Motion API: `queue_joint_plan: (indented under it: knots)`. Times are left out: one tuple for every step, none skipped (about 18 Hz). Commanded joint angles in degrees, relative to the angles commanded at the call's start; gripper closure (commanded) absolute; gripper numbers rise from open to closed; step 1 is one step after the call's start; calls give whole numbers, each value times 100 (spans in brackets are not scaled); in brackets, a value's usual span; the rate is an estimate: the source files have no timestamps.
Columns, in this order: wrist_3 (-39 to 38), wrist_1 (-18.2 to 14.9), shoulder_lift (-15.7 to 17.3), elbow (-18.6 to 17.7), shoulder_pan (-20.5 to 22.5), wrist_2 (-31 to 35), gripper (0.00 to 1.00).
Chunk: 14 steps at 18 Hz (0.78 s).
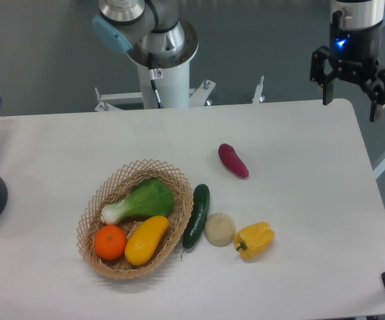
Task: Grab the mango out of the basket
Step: 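Move the open gripper from its start pose toward the wicker basket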
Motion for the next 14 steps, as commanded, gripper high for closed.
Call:
queue_joint_plan:
  knots:
    - [9,9,0,0,0,0,0]
    - [17,9,0,0,0,0,0]
    - [18,9,0,0,0,0,0]
    - [18,9,0,0,-9,0,0]
    - [9,9,0,-9,-9,9,0]
    - [9,9,9,-35,-9,9,0]
    - [0,17,35,-87,-17,17,0]
    - [0,26,70,-149,-26,9,0]
    - [0,105,88,-219,-26,9,0]
    - [0,236,88,-289,-18,0,0]
    - [0,377,105,-386,-26,0,0]
    - [-26,491,166,-491,-35,-9,0]
    - [-139,605,193,-605,-44,-9,0]
    - [-358,711,228,-685,-87,-9,0]
